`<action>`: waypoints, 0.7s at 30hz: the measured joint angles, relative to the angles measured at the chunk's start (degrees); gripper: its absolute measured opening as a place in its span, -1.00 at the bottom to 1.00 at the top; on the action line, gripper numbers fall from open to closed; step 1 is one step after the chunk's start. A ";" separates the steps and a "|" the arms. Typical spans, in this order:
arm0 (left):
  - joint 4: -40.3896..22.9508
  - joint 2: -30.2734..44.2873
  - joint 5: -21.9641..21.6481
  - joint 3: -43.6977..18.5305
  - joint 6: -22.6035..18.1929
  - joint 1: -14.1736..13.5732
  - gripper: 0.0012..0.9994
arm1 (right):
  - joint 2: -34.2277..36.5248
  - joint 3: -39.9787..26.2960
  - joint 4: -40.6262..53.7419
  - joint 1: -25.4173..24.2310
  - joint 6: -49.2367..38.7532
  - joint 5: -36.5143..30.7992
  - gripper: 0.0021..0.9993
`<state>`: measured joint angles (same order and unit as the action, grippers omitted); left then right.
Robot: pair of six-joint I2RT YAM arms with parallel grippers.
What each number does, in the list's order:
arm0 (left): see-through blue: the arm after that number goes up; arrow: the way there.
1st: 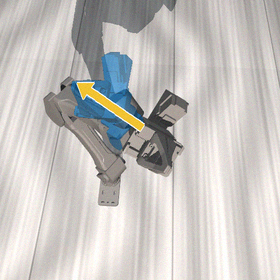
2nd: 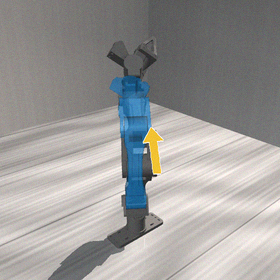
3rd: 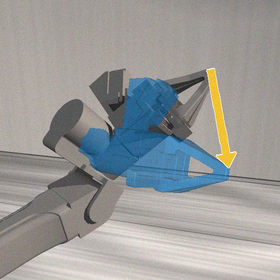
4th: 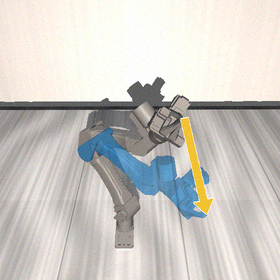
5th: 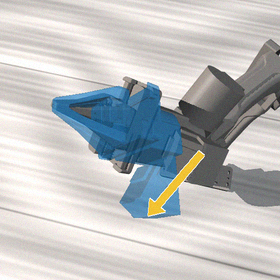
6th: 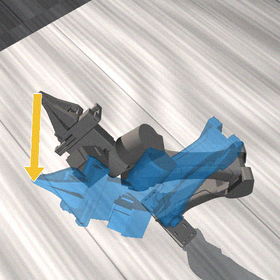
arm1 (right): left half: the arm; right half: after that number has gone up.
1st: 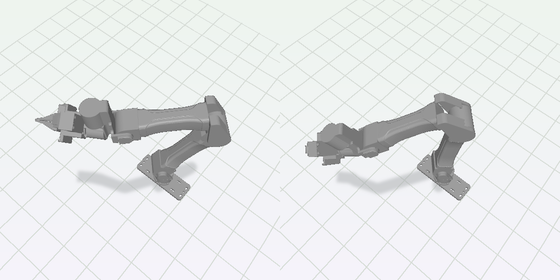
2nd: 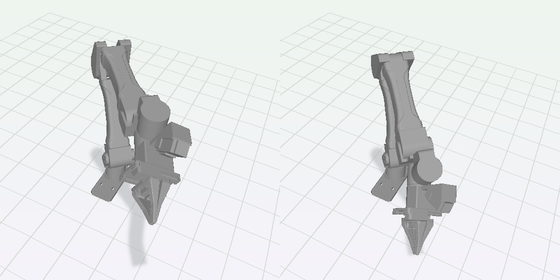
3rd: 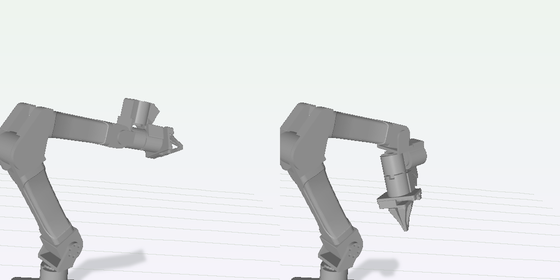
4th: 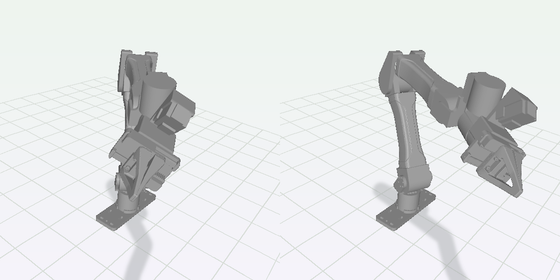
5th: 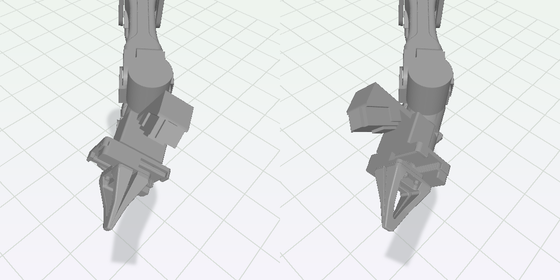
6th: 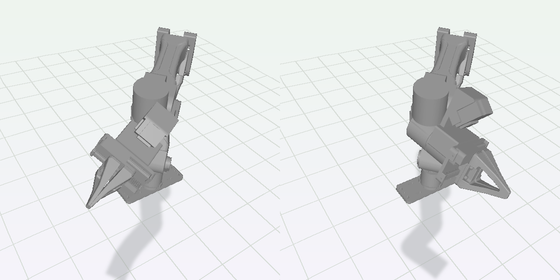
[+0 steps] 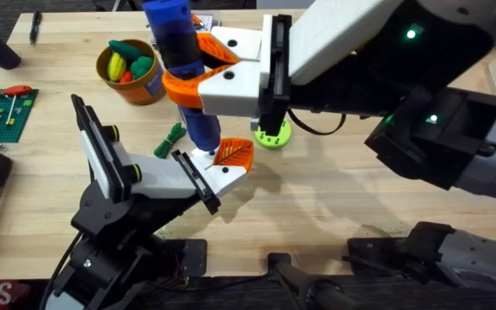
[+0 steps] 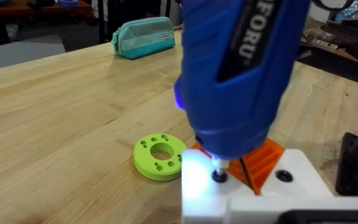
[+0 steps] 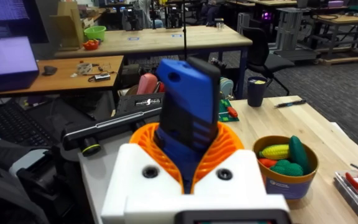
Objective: Pick up the gripper from the table and insert it into the empty holder that is missing its gripper. Then pick up a screw, insert it into the mounting hole, and use the screwdriver to tighten it. Finally, clean up the table by picking up the vegetable and placing it into the bucket.
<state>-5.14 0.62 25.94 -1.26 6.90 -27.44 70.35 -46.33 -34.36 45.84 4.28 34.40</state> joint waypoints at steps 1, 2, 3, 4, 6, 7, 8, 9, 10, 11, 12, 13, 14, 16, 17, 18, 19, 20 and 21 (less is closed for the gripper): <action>-0.01 0.01 0.25 0.00 0.06 -0.05 -0.99 | 0.00 0.00 0.10 0.00 -0.03 0.12 -0.90; 0.03 0.05 0.83 0.00 0.22 -0.08 -0.99 | 0.00 0.00 0.13 0.00 -0.07 0.36 -0.90; 0.10 0.07 1.34 0.00 0.40 -0.13 -0.99 | 0.00 0.00 -0.32 0.00 -0.04 0.68 -0.90; 0.18 0.05 1.66 0.00 0.46 -0.17 -0.99 | 0.00 0.03 -1.29 0.00 0.18 1.03 -0.89; 1.16 -0.04 2.15 -0.20 0.31 -0.17 -0.99 | 0.30 0.90 -7.12 0.04 1.60 2.33 -0.90; 1.72 -0.28 2.33 -0.55 0.23 -0.17 -0.99 | 0.51 1.30 -10.00 0.11 2.37 3.01 -0.90; 1.96 -0.50 2.62 -0.93 0.14 -0.17 -0.99 | 0.54 1.47 -11.72 0.12 3.17 3.64 -0.90; 2.06 -0.57 2.91 -1.27 0.06 -0.17 -0.99 | 0.46 1.51 -12.51 0.11 3.80 4.19 -0.90; 2.02 -0.57 3.17 -1.46 0.06 -0.19 -0.99 | 0.33 1.51 -12.59 0.11 4.21 4.58 -0.90; 1.82 -0.57 3.43 -1.51 0.07 -0.21 -0.99 | 0.18 1.51 -12.03 0.11 4.43 4.79 -0.90; 1.46 -0.57 3.71 -1.47 0.07 -0.30 -0.99 | 0.03 1.51 -11.20 0.11 4.57 4.88 -0.90; 1.17 -0.57 4.01 -1.40 0.08 -0.40 -0.99 | -0.02 1.51 -10.68 0.11 4.70 4.92 -0.90; 0.99 -0.57 4.26 -1.36 0.07 -0.44 -0.99 | -0.02 1.51 -10.34 0.11 4.77 4.99 -0.90; 0.85 -0.57 4.68 -1.31 0.03 -0.44 -0.99 | -0.02 1.51 -9.99 0.11 4.86 5.42 -0.90; 0.84 -0.57 4.90 -1.29 0.00 -0.44 -0.99 | -0.02 1.51 -9.83 0.11 4.93 5.53 -0.90; 0.81 -0.57 5.09 -1.24 -0.02 -0.44 -0.99 | -0.02 1.51 -9.52 0.07 4.95 5.55 -0.90; 0.71 -0.57 5.19 -1.18 -0.01 -0.44 -0.99 | -0.02 1.50 -9.11 0.01 4.95 5.54 -0.90; 0.61 -0.57 5.24 -1.06 0.01 -0.44 -0.99 | -0.03 1.49 -8.79 -0.06 4.95 5.50 -0.90; 0.58 -0.57 5.23 -0.93 0.06 -0.44 -0.99 | -0.03 1.50 -8.52 -0.12 4.96 5.28 -0.90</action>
<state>-4.56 0.05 31.18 -2.19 6.95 -27.88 70.31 -44.83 -42.88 45.72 9.25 39.68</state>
